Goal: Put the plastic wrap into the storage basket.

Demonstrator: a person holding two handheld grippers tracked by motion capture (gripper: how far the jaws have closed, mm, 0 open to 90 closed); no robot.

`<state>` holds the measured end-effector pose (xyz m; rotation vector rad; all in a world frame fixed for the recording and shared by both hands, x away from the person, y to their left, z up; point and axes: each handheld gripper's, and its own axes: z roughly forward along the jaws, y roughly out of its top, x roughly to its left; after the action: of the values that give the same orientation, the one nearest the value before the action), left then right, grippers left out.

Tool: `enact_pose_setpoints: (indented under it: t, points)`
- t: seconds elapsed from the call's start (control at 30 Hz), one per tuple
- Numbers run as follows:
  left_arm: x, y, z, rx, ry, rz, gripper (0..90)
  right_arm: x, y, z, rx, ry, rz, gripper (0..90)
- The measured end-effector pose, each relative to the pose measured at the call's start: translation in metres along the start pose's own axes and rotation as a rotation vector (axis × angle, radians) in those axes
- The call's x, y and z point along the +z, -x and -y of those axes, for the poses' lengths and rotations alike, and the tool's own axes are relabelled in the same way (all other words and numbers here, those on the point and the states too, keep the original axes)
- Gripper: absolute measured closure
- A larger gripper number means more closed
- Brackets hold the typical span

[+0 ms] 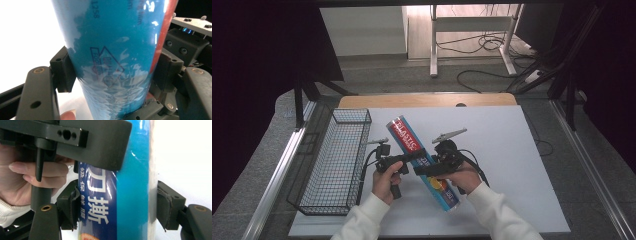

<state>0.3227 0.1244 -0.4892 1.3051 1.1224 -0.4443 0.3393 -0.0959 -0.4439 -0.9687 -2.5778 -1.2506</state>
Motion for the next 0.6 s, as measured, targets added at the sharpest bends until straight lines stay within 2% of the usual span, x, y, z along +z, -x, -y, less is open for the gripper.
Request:
enact_pose_setpoints:
  t: [0.2, 0.3, 0.33, 0.4, 0.47, 0.53, 0.57, 0.6]
  points:
    - [-0.003, 0.004, -0.004, 0.009, -0.002, 0.015, 31.5, -0.005, 0.000, -0.002, 0.010, 0.027, -0.053, 27.0]
    - [-0.004, 0.005, -0.005, 0.007, 0.000, 0.015, 31.5, -0.007, -0.001, -0.002, 0.007, 0.025, -0.059, 22.6]
    - [-0.006, 0.006, -0.007, 0.009, 0.002, 0.015, 31.5, -0.010, -0.002, -0.001, 0.000, 0.026, -0.052, 18.4]
    - [-0.008, 0.006, -0.008, 0.008, -0.001, 0.014, 31.6, -0.015, -0.003, 0.000, 0.001, 0.039, -0.043, 16.4]
    - [-0.011, 0.008, -0.011, 0.013, -0.009, -0.001, 31.6, -0.023, -0.002, 0.001, 0.009, 0.066, -0.039, 15.4]
    - [-0.014, 0.012, -0.015, 0.031, -0.021, -0.034, 31.7, -0.031, 0.000, 0.002, 0.018, 0.092, -0.033, 15.0]
    - [-0.014, 0.012, -0.015, 0.031, -0.021, -0.034, 31.7, -0.031, 0.000, 0.002, 0.018, 0.092, -0.033, 15.0]
    - [-0.017, 0.016, -0.019, 0.050, -0.029, -0.063, 31.7, -0.039, 0.004, 0.006, 0.032, 0.109, -0.029, 14.8]
